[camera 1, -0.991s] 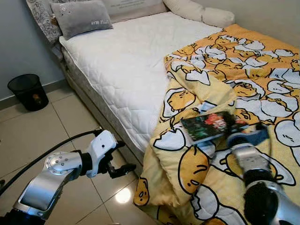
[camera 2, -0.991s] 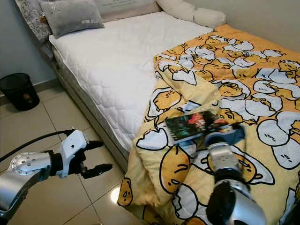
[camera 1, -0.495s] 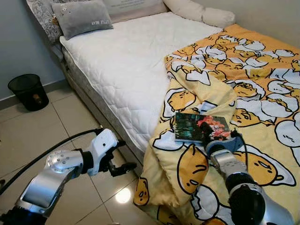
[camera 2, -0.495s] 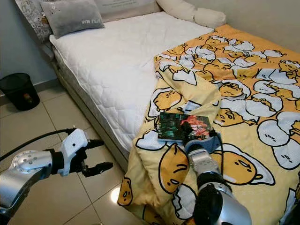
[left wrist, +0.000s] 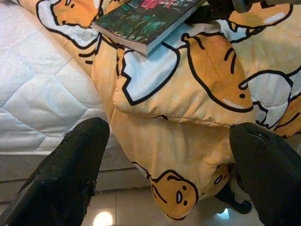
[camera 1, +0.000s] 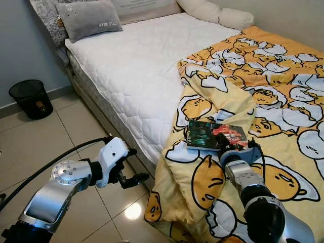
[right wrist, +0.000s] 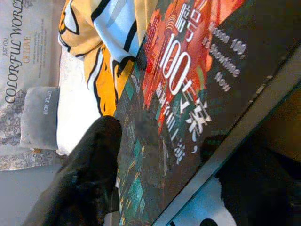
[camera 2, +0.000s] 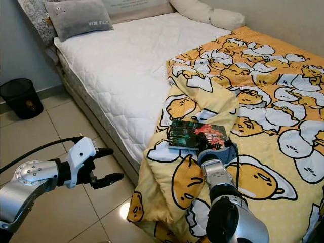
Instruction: Clean up the room
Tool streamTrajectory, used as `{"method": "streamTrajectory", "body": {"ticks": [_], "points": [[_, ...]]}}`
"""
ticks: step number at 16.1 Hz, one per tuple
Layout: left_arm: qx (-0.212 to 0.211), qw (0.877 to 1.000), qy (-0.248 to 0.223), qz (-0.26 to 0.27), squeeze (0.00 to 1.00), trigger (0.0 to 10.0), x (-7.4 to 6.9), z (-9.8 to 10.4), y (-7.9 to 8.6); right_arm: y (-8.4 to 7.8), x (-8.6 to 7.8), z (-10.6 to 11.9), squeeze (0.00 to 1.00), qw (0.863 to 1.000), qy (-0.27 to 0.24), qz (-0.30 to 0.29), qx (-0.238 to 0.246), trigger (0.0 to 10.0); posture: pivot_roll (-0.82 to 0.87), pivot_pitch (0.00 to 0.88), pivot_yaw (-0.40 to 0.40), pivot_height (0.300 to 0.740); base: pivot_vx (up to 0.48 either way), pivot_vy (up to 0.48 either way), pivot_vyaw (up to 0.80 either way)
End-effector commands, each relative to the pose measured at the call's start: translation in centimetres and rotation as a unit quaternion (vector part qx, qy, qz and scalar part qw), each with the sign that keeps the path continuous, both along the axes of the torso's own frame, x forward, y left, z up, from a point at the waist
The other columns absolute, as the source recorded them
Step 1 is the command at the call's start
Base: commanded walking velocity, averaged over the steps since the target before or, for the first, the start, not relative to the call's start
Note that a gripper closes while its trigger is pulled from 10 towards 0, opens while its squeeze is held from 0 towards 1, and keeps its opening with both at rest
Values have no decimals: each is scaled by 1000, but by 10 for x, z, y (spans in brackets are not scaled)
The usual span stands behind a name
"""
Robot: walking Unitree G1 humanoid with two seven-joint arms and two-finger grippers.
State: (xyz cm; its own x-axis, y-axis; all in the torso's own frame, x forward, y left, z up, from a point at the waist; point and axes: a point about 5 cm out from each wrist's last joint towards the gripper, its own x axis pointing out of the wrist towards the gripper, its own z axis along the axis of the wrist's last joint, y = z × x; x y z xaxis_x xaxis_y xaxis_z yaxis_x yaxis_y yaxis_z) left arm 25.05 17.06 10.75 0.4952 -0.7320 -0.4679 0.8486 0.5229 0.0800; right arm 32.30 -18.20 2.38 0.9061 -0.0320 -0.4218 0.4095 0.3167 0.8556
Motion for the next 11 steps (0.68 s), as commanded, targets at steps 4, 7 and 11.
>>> {"method": "streamTrajectory", "body": {"ticks": [4,7,11], "points": [[3,1000,-4,5,82,10000,1,-1,0,-10,9,12,0,1000,-13,-25,-4,0,73,0,-9,740,0,0,0],[2,1000,-7,4,78,10000,4,0,-1,-11,9,12,0,1000,-14,-28,-4,0,74,0,-6,740,0,0,0],[-1,1000,-8,3,78,10000,5,1,-1,-11,9,13,0,999,-16,-29,-4,0,73,0,-5,740,0,0,0]]}}
